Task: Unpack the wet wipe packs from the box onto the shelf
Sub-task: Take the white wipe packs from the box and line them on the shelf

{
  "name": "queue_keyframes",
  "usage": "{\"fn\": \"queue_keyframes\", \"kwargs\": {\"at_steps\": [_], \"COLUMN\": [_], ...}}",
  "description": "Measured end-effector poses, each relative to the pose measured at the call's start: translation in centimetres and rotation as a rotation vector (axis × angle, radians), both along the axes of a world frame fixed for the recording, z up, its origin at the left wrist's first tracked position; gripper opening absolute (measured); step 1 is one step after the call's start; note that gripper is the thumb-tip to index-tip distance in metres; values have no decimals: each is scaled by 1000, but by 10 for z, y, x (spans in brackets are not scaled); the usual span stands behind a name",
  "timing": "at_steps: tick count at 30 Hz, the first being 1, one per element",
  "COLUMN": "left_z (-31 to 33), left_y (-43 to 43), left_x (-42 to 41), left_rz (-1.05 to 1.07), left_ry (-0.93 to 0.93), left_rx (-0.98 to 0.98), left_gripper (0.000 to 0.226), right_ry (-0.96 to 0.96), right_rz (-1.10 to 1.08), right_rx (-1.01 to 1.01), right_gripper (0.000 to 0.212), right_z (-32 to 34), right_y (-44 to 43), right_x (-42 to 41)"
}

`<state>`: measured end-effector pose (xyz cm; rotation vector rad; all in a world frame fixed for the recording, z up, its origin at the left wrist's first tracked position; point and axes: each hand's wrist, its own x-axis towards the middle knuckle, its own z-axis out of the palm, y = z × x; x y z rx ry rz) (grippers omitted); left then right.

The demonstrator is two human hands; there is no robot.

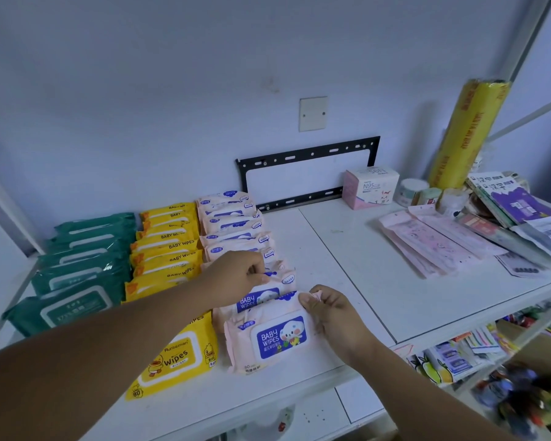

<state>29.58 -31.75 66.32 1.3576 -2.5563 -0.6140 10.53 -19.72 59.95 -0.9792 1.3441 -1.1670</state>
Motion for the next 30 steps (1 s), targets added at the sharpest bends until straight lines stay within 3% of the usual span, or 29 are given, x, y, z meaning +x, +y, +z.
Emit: {"fn": "queue_keyframes", "kwargs": {"at_steps": [11, 30], "left_z": [0, 2], "left_y": [-4, -4], "left_x": [7, 8], "left_rz": [-4, -40], "left_ry": [-27, -31], "left_rx": [65, 25], "left_gripper": [11, 13], "right_ry": [-143, 42], "right_rz": [-148, -183], "right_rx": [-36, -7], "right_gripper": [26, 24], "right_z": [-22, -12], "right_y": [-14, -15], "right_x": [27, 13]}}
